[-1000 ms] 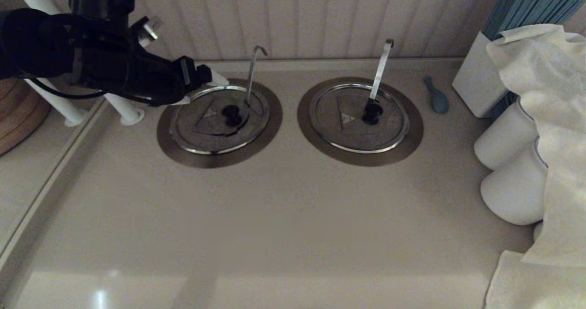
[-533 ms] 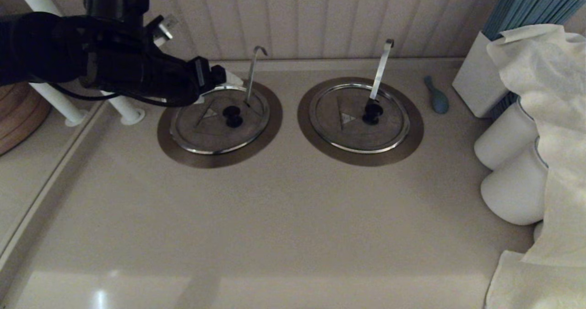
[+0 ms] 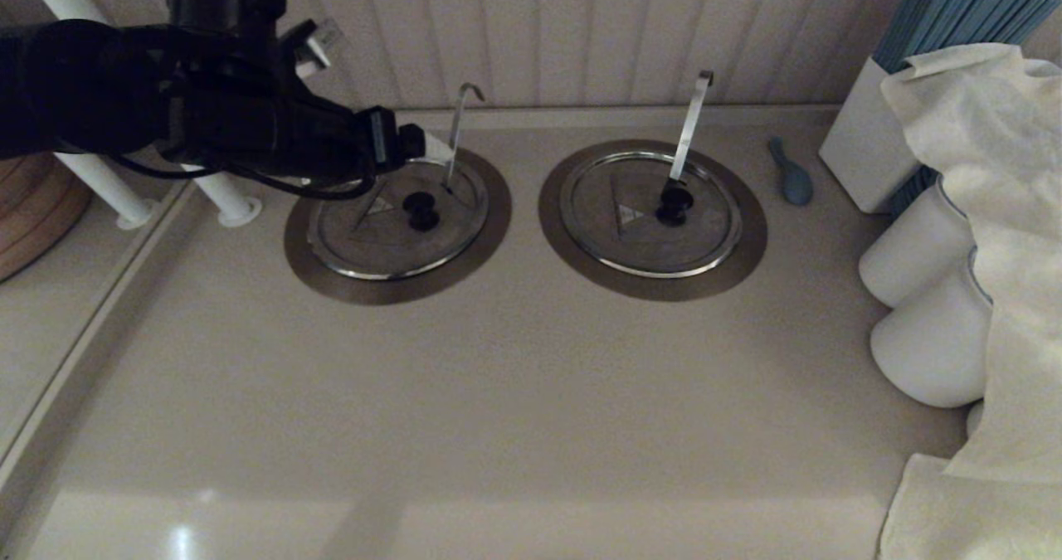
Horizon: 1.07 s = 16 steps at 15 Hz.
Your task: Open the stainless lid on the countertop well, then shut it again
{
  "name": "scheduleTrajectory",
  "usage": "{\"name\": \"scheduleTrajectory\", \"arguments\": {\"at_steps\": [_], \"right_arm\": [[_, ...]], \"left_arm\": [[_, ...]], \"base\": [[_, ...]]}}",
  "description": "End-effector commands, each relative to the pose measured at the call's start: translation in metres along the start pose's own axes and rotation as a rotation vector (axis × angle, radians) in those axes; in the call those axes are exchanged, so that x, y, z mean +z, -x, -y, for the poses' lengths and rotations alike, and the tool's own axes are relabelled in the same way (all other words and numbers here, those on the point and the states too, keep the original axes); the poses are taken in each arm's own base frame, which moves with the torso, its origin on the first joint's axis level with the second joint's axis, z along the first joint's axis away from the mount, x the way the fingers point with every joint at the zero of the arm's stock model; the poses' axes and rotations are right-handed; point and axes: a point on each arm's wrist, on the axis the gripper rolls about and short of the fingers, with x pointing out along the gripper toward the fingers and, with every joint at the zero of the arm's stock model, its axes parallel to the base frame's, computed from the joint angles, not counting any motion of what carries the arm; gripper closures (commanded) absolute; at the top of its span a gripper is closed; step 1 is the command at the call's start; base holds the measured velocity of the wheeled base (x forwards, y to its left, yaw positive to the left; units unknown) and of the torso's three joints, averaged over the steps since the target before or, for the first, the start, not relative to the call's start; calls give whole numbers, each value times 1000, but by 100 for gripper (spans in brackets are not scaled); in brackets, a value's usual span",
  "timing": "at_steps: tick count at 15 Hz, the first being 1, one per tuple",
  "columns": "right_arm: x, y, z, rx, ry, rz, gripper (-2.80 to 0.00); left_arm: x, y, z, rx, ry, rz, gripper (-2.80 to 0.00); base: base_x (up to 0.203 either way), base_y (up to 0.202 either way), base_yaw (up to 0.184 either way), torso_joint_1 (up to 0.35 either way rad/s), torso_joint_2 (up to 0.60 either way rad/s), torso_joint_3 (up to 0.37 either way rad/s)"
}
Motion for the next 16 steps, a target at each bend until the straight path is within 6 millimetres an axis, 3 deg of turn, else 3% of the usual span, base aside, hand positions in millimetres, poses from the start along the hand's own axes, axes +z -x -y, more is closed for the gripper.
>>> {"name": "scheduleTrajectory", "arguments": {"at_steps": [1, 2, 6, 9, 12, 16], "right_arm": [[0, 0, 0, 0, 0, 1, 0], [0, 0, 0, 0, 0, 1, 0], [0, 0, 0, 0, 0, -1, 0], [0, 0, 0, 1, 0, 0, 0], [0, 0, 0, 1, 0, 1, 0], [0, 0, 0, 0, 0, 1, 0]], "left_arm": [[7, 26, -9, 43, -19, 35, -280], [11, 40, -17, 80, -41, 55, 0], [15, 126, -9, 115, -69, 178, 0], [-12, 183, 2, 136, -121, 194, 0], [-61, 257, 16, 150, -148, 267, 0], [-148, 339, 29, 231, -175, 431, 0]], "base": [[0, 0, 0, 0, 0, 0], [0, 0, 0, 0, 0, 0], [0, 0, 0, 0, 0, 0], [0, 0, 0, 0, 0, 0], [0, 0, 0, 0, 0, 0], [0, 0, 0, 0, 0, 0]]}}
